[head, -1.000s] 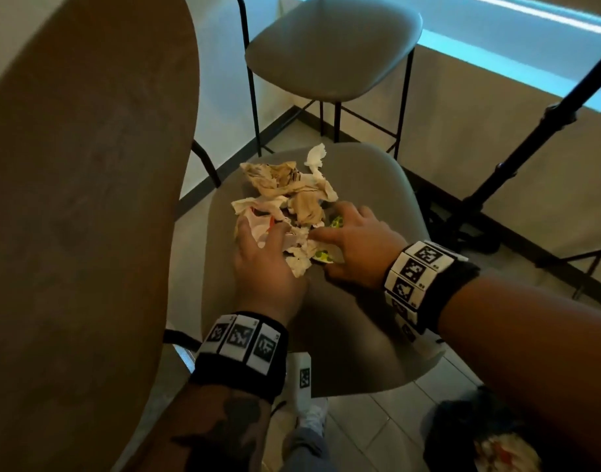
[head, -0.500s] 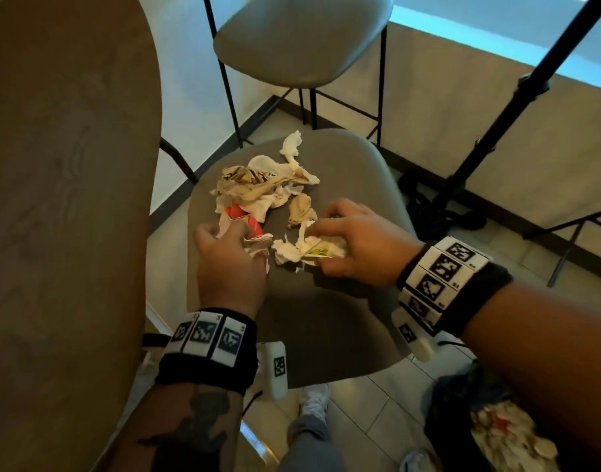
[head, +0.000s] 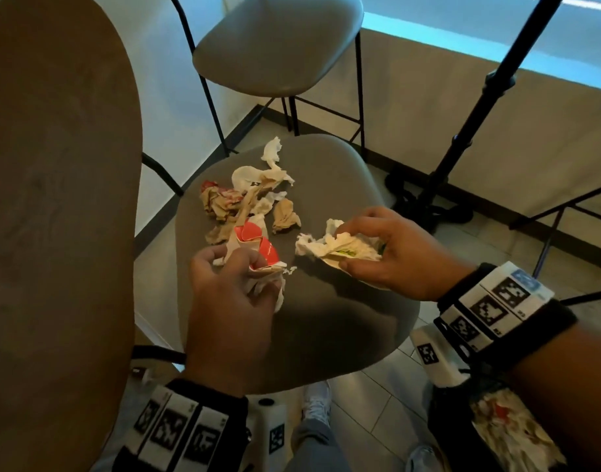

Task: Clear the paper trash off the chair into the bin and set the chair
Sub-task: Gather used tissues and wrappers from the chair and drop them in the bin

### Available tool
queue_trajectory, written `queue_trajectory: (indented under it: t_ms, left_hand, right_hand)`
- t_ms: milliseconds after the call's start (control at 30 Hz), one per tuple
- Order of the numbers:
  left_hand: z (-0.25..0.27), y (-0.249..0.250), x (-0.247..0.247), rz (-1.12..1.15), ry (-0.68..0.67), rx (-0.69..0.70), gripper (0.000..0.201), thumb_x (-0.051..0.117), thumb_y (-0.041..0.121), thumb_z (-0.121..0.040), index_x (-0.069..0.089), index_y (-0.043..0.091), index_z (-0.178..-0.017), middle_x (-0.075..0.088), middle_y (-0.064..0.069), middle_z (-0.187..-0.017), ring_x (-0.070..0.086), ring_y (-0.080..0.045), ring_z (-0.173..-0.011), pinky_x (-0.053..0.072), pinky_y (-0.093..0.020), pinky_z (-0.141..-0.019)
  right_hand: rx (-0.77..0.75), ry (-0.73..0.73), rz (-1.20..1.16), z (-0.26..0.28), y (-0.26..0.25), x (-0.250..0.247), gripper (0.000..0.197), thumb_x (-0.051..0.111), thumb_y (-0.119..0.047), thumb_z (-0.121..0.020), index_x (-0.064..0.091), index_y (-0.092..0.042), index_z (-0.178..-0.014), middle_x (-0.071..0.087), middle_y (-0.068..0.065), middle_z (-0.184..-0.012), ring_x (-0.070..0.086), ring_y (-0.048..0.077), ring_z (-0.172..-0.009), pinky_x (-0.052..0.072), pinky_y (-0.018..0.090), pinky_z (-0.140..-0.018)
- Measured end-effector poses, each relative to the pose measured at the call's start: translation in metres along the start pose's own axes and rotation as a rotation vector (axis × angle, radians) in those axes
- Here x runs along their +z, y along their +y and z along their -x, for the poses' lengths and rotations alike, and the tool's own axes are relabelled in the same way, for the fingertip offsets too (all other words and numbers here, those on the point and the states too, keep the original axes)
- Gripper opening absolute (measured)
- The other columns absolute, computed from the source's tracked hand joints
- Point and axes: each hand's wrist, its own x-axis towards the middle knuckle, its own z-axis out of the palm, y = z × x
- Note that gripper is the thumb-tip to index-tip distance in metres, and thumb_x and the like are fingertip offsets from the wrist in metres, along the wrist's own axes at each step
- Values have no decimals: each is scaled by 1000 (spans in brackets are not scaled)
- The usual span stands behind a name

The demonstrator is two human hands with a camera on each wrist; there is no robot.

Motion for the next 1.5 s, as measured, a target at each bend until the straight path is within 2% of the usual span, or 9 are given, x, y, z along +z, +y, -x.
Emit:
queue_trajectory:
  t_ms: [167,333,467,567,733,967,1133,1367,1500]
  left_hand:
    - [-1,16,10,26,-30,79,34,82,31,-84,54,42,-100,38,-6,-149,51,-18,-122,38,-8,-79]
    - [-2,60,28,65,-99,211,31,82,32,-85,57,40,-101,37,6,-143,49,12,-92,41,5,-69]
    - [9,114,71,110,-245,362,29,82,32,-84,60,35,-102,33,9,-133,33,39,-94,29,13,-77]
    - [32,151,121,225,-394,511,27,83,27,-84,62,29,-101,39,1,-133,47,27,-96,40,4,-80]
    - [90,197,222,274,-644,728,33,83,27,-83,57,33,-101,47,-6,-129,51,12,-92,47,-8,-77]
    - [183,197,370,247,-1056,721,43,84,28,-82,54,56,-95,45,5,-127,61,-12,-104,55,-23,-88]
    - [230,157,471,6,-1257,700,36,86,25,-82,62,34,-107,44,0,-129,55,6,-99,45,-6,-86]
    - [257,107,555,-236,-1366,620,45,81,41,-81,59,33,-120,50,0,-133,62,-17,-108,54,-35,-99]
    - [265,90,572,-281,-1407,485,82,67,68,-76,39,39,-149,47,-4,-154,52,-25,-139,44,-49,-115]
  right_hand:
    - [41,38,-58,17,10,0,43,70,-45,-86,56,-45,-126,43,-11,-132,48,12,-116,51,31,-93]
    - [129,152,-196,64,36,-14,38,74,-42,-85,56,-50,-118,42,-14,-133,50,7,-112,49,19,-78]
    - [269,324,-324,140,77,-29,40,75,-35,-85,57,-43,-120,46,-13,-128,53,0,-101,49,5,-68]
    - [405,452,-302,213,116,-29,39,75,-35,-85,56,-43,-118,49,-12,-127,53,-4,-101,44,-2,-70]
    - [655,630,-374,337,183,2,37,76,-41,-78,59,-50,-109,55,-10,-121,57,-3,-102,45,9,-77]
    - [1045,699,-509,449,279,97,37,76,-40,-80,61,-42,-114,59,-3,-120,59,15,-99,41,17,-75]
    - [1191,680,-658,476,356,175,41,75,-41,-84,66,-31,-123,68,-2,-114,65,19,-101,54,37,-89]
    - [1402,769,-947,463,434,244,58,68,-59,-83,62,-23,-127,66,2,-114,68,25,-95,55,28,-56]
    - [1493,964,-1510,451,454,260,76,71,-68,-77,57,-23,-137,55,5,-140,59,32,-116,63,46,-77]
